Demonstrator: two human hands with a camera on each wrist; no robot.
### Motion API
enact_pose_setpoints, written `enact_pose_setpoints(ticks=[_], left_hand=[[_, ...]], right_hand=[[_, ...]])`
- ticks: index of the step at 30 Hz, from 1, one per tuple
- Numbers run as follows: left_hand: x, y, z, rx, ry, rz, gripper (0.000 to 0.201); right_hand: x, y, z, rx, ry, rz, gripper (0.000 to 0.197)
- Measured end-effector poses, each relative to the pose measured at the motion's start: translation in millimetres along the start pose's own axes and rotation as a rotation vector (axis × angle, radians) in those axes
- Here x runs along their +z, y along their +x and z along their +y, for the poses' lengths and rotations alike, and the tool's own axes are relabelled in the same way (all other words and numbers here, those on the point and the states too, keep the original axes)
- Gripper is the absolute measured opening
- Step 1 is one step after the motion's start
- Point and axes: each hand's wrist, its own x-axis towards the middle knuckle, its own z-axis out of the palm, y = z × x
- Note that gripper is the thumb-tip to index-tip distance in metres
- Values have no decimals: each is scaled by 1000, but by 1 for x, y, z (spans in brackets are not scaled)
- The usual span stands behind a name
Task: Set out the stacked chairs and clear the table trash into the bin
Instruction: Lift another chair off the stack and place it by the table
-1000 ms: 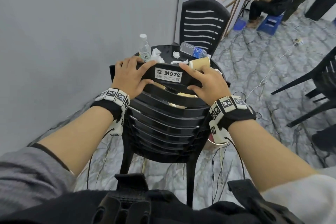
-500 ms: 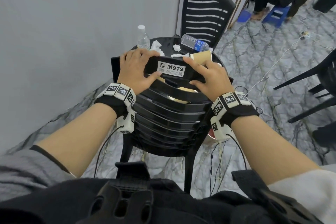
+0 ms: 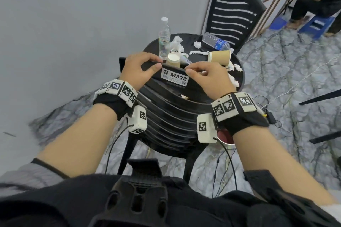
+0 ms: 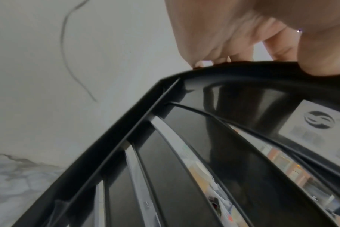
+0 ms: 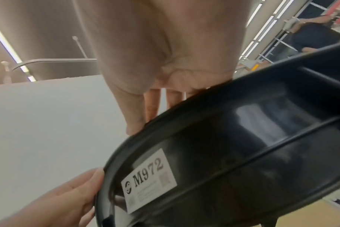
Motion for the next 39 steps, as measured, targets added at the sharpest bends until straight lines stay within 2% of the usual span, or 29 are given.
enact_pose_setpoints(ticks=[7,11,20,26,33,39], left_hand=[[-29,-65,18,-141,-39,-96,11],[-46,-113,20,-169,-8,-138,12],[-73,-197,14,-190,-27,-194,25],[-87,-244,18,-189,-17,-244,18],[-100,-305,14,-231,50,-318,22],[-93,-334,21,-222,83,-201,22]], right_hand=[[13,-46,-6,-92,90,-199,19],[30,-79,-15,-135,192,-292,20],[69,-155,-28,-252,124,-305,26],[91,-199,-39,-243,120,-321,30],[123,-252,-45,-220,145,-359,30],[133,-275,-49,-245,55,-333,30]])
